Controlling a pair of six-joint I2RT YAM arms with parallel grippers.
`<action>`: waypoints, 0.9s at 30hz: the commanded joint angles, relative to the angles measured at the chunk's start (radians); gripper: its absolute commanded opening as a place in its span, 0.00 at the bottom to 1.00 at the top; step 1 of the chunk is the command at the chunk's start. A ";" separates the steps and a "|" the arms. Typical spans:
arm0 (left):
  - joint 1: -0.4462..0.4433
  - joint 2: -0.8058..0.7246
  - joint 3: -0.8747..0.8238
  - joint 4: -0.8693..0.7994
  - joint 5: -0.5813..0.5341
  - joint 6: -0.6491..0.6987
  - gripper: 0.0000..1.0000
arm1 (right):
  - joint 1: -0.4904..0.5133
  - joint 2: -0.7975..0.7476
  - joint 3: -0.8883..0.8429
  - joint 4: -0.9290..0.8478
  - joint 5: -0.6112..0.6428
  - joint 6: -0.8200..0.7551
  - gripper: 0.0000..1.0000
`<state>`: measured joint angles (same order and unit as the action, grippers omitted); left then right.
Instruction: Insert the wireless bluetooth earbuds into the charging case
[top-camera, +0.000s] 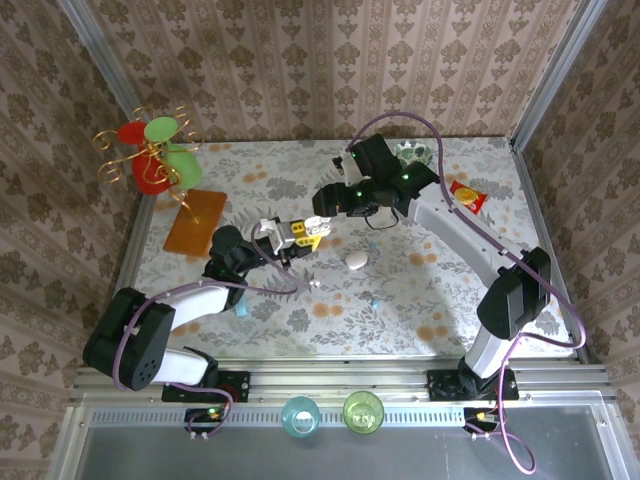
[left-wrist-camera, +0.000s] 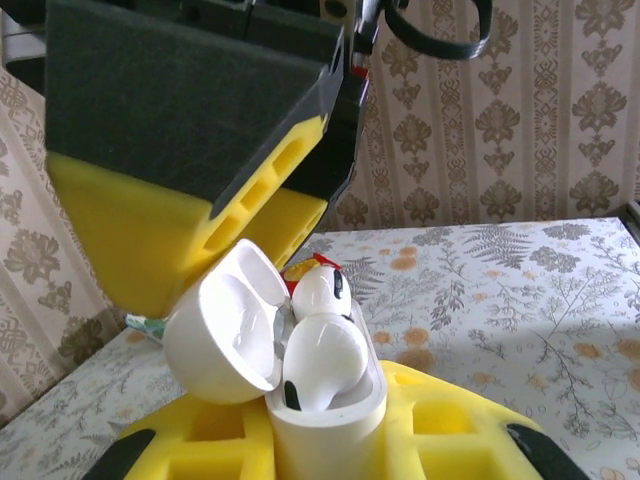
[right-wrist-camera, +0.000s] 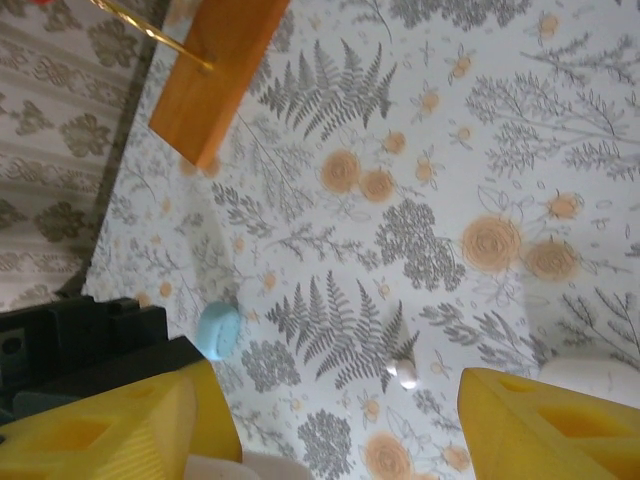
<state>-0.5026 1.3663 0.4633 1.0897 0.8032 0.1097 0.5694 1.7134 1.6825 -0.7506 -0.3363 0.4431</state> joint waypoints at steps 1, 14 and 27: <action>0.009 -0.022 -0.006 0.014 -0.047 0.025 0.00 | -0.002 -0.012 0.036 -0.120 -0.015 -0.056 0.71; 0.022 -0.025 -0.005 0.027 -0.053 -0.054 0.00 | -0.006 -0.135 -0.045 -0.017 -0.056 -0.167 0.71; 0.067 -0.041 0.029 0.081 0.275 -0.204 0.00 | -0.006 -0.473 -0.531 0.477 -0.263 -0.719 0.66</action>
<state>-0.4465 1.3590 0.4595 1.1160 0.9684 -0.0448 0.5655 1.2503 1.1778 -0.3695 -0.5076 -0.0559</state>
